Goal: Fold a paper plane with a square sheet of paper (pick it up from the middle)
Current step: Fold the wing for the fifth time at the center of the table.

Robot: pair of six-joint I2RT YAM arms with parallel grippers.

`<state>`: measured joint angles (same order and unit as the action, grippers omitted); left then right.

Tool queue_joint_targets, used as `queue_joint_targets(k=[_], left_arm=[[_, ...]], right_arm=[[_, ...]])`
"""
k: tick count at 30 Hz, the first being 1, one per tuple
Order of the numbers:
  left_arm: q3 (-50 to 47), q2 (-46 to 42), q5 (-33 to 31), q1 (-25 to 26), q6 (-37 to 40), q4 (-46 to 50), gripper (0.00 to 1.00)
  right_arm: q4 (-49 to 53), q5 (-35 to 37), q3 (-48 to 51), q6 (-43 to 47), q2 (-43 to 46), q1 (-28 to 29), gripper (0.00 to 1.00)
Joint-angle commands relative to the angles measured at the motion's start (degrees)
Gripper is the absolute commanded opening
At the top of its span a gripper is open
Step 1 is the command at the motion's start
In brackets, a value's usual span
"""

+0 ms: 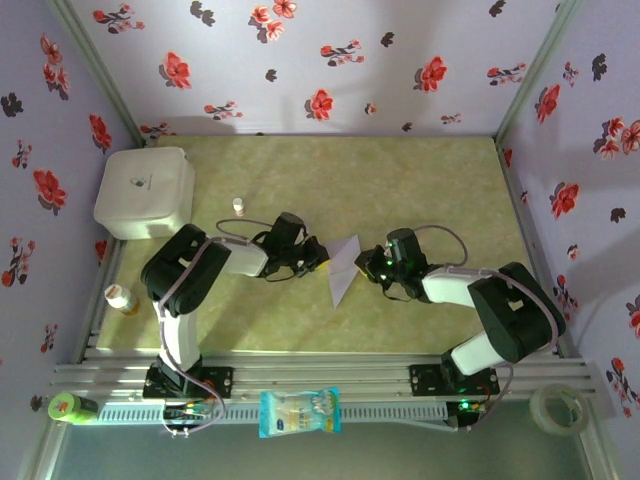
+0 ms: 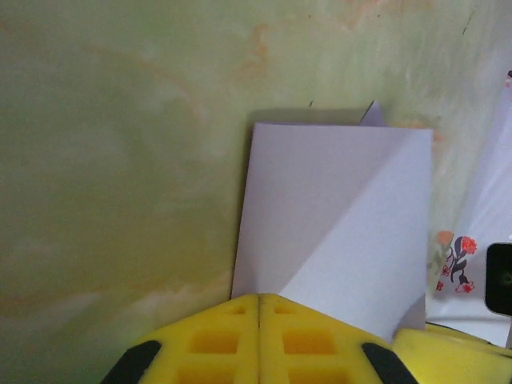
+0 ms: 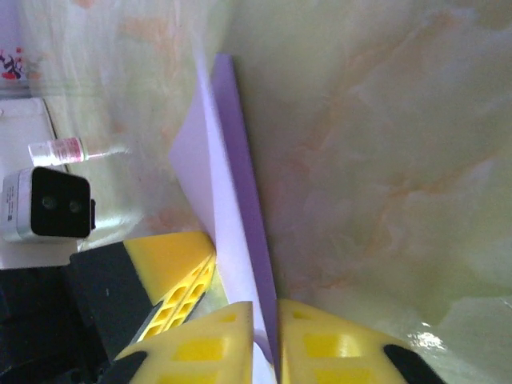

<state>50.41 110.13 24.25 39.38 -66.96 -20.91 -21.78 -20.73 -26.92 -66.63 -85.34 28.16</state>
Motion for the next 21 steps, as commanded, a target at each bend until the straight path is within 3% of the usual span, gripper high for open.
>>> queue_joint_targets(k=[1, 9, 21], left_arm=[[-1.1, 2.0, 0.4, 0.4, -0.4, -1.2, 0.05], [-3.0, 3.4, 0.2, 0.4, 0.6, -1.2, 0.02], [-2.9, 3.1, -0.1, 0.3, 1.2, -0.1, 0.0]], right_arm=[[-0.1, -0.1, 0.1, 1.4, 0.3, -0.1, 0.2], [-0.2, -12.0, -4.6, 8.2, -4.4, -4.0, 0.32], [6.7, -18.2, -10.4, 17.2, -8.0, -8.0, 0.34]])
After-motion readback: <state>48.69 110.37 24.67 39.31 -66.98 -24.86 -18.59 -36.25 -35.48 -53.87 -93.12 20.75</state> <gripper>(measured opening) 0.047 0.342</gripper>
